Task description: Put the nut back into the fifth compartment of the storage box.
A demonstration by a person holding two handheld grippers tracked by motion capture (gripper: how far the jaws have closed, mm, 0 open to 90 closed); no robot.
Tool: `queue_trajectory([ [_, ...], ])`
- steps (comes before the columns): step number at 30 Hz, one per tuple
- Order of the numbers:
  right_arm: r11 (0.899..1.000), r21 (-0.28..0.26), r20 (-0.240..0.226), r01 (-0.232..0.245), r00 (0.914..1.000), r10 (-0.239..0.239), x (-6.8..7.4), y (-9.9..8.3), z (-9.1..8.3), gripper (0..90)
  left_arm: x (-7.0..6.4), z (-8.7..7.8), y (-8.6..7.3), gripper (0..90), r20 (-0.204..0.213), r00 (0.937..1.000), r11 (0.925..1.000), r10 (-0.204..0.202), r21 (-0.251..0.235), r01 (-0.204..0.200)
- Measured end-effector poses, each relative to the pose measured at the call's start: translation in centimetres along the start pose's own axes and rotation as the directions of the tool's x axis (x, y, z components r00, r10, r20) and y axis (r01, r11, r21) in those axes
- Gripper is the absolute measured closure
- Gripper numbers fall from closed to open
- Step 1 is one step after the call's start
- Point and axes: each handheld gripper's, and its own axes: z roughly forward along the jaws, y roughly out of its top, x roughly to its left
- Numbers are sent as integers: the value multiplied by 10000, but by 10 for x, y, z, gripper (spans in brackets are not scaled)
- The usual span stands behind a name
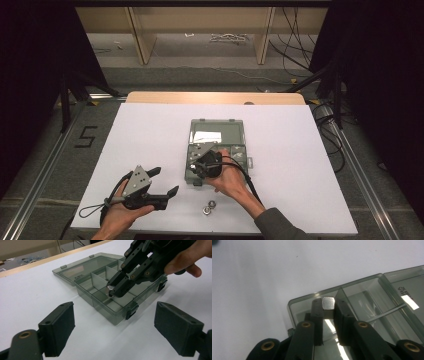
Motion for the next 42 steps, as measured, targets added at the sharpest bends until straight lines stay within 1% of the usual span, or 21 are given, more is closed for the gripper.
queue_trajectory([
  [2, 9999, 76, 67, 71, 10000, -72, 0, 0, 3, 788, 0, 0, 0, 165, -4, 10000, 10000, 10, -27, -10],
  [3, 9998, 165, -43, 64, 10000, -63, -1, 0, 3, 788, 0, 0, 0, 165, 3, 10000, 10000, 25, -26, -25],
  [4, 9998, 178, -19, -34, 10000, 35, 0, 0, 4, 788, 0, 0, 0, 165, 5, 10000, 10000, 31, -18, -31],
  [6, 9998, 213, -56, -22, 10000, 23, 0, -1, 5, 788, 0, 0, 0, 165, 4, 10000, 10000, 9, -38, -9],
  [7, 9997, 228, -95, 88, 9999, -85, 0, -1, 6, 788, 0, 0, 0, 165, 24, 10000, 10000, -4, -31, 4],
  [10, 9995, 316, -136, 87, 9999, -83, 0, -1, 7, 787, 0, 0, 0, 165, 35, 10000, 10000, -55, 0, 55],
  [13, 9995, 305, -89, -29, 10000, 32, 0, -2, 7, 777, 0, 0, 0, 165, 57, 10000, 10000, -30, 4, 30],
  [15, 9995, 322, -211, -17, 9998, 24, -2, -1, 6, 738, 0, 0, 0, 165, 38, 9999, 10000, -95, 1, 95],
  [16, 9994, 358, -181, -16, 9998, 23, -2, -1, 5, 723, 0, 0, 0, 165, 21, 10000, 10000, -80, -3, 80],
  [17, 9996, 260, -99, -138, 9999, 141, -1, -1, 4, 715, 0, 0, 0, 165, 35, 9999, 10000, -94, -16, 94],
  [19, 9999, 143, -78, -72, 9999, 73, -1, 0, 1, 678, 0, 0, 0, 164, 90, 9999, 9999, -111, -42, 111],
  [21, 9997, -21, 118, -228, 9997, 228, 0, 0, -4, 615, 1, 0, 0, 165, 97, 9999, 10000, -31, -72, 32],
  [22, 9998, -46, 45, -187, 9998, 187, 0, 1, -8, 602, 1, 0, 0, 165, 105, 9999, 9999, -109, -69, 109],
  [25, 9994, -309, -24, -177, 9998, 176, 4, 2, -19, 513, 1, 0, 0, 164, 101, 9998, 9999, -141, -65, 142],
  [26, 9990, -403, 87, -170, 9998, 174, 5, 1, -21, 503, 1, 0, 0, 164, 95, 9999, 9999, -132, -62, 133],
  [29, 9979, -603, -107, -235, 9997, 229, 8, -1, -30, 463, 1, -1, 0, 165, 25, 9999, 9999, -141, -27, 141],
  [31, 9973, -634, -43, -359, 9994, 357, 11, -4, -35, 442, 2, 0, 0, 164, 76, 9998, 9998, -177, -97, 177],
  [33, 9965, -731, -243, -414, 9989, 397, 13, -8, -39, 429, 2, 0, 0, 164, 91, 9998, 9998, -187, -93, 188],
  [35, 9964, -668, -317, -521, 9982, 501, 15, -11, -43, 419, 1, -1, 0, 164, 12, 9999, 9999, -152, -34, 152],
  [36, 9951, -811, -228, -565, 9982, 549, 16, -13, -44, 414, 1, -1, 0, 164, 15, 9999, 9999, -162, -32, 162],
  [42, 9928, -891, -254, -803, 9966, 783, 19, -24, -51, 379, 2, -2, 0, 164, -7, 9999, 9998, -170, -61, 170],
])
